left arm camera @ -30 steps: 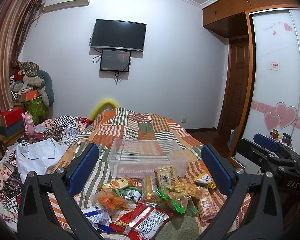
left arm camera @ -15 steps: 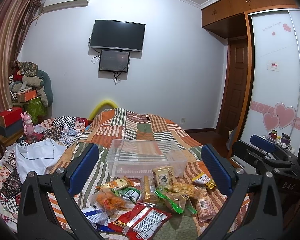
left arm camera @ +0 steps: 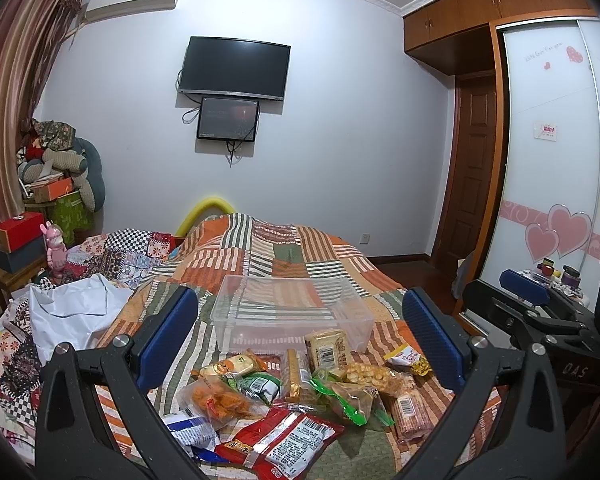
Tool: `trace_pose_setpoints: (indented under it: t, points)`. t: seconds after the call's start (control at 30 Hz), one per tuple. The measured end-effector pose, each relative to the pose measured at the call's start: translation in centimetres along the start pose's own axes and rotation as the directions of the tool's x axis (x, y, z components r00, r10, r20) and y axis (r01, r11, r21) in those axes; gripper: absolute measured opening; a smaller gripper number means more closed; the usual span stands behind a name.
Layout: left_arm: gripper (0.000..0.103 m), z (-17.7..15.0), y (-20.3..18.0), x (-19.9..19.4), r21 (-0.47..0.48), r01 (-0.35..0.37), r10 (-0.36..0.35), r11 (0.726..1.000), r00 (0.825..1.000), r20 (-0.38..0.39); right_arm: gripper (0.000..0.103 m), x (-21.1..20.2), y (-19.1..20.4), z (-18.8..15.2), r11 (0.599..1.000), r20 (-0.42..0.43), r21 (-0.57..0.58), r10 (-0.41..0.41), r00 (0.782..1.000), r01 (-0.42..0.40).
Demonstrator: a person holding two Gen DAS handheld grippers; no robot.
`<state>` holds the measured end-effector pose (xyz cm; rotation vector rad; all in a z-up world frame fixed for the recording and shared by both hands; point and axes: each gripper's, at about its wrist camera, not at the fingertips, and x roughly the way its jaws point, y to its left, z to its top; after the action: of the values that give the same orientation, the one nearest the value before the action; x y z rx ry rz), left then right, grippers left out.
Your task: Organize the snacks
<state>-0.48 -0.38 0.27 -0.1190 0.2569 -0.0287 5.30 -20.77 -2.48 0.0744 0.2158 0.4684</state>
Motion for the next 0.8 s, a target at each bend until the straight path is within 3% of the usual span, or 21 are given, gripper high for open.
trace_pose_setpoints:
  t: [0.23,0.43,0.63,0.8]
  points:
    - [0.103,-0.5,1.0,0.6,0.011,-0.02,0.02,1.0,0.999,-0.039,0.103,0.4,-0.8,-0.6,0.999,-0.03,-0.002,-0.034,0.999,0.034]
    - [0.1,-2.0,2.8,1.8,-0.002,-0.024,0.023,1.0,0.992,-0.127,0.103,2.1,-2.6,-2.4,0.999,-0.156,0.025,-0.037,0.987,0.041]
    - [0.089,-4.5,4.4,3.6,-0.04,-0.006,-0.004,0.999,0.968,-0.251,0.103,3.3,-4.3,-4.7,0.997,-0.274,0.051,-0.047,0.961,0.064]
    - [0.083,-6.9,4.3,5.4,-0.074,0.027,-0.052,0.997,0.935,-0.351,0.095,3.5,-5.3,-6.3,0.994,-0.347,0.063,-0.062,0.936,0.089]
